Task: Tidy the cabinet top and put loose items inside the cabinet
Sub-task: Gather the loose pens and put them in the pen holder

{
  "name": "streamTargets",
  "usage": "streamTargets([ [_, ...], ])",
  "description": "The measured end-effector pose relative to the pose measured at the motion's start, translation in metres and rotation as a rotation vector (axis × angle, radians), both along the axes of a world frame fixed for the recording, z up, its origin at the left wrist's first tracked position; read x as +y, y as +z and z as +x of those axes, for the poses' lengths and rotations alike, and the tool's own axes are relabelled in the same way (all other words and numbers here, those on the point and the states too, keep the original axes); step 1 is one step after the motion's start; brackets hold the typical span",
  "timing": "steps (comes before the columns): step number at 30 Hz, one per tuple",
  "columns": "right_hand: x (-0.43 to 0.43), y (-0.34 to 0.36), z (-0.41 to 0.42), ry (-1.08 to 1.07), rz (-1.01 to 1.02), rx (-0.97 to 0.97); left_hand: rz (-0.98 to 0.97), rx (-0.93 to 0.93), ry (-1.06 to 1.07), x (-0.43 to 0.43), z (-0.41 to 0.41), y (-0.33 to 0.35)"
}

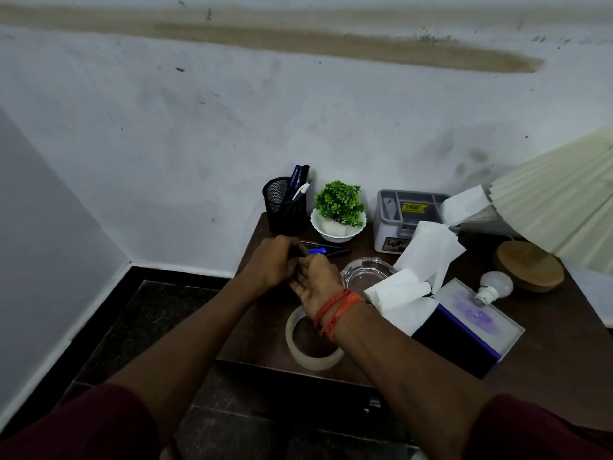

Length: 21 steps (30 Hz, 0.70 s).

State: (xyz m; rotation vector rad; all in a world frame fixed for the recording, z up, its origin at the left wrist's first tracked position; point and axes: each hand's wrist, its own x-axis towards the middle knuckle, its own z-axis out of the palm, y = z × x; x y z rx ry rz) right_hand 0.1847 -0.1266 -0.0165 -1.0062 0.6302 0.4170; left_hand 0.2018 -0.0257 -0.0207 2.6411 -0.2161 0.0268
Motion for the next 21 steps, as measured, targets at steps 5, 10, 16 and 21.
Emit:
streamTargets([
  [5,0.001,0.003,-0.004,0.013,0.019,-0.015,-0.059,0.022,0.026,0.004,-0.005,0.0],
  [10,0.003,0.006,-0.01,0.029,0.033,-0.015,-0.122,-0.004,0.062,0.005,-0.015,0.004],
  [16,0.002,0.014,-0.018,0.04,0.02,-0.039,-0.182,-0.019,0.099,0.008,-0.026,0.012],
  [21,0.005,0.028,-0.017,0.06,-0.021,-0.109,-0.298,-0.071,0.17,0.012,-0.031,0.025],
])
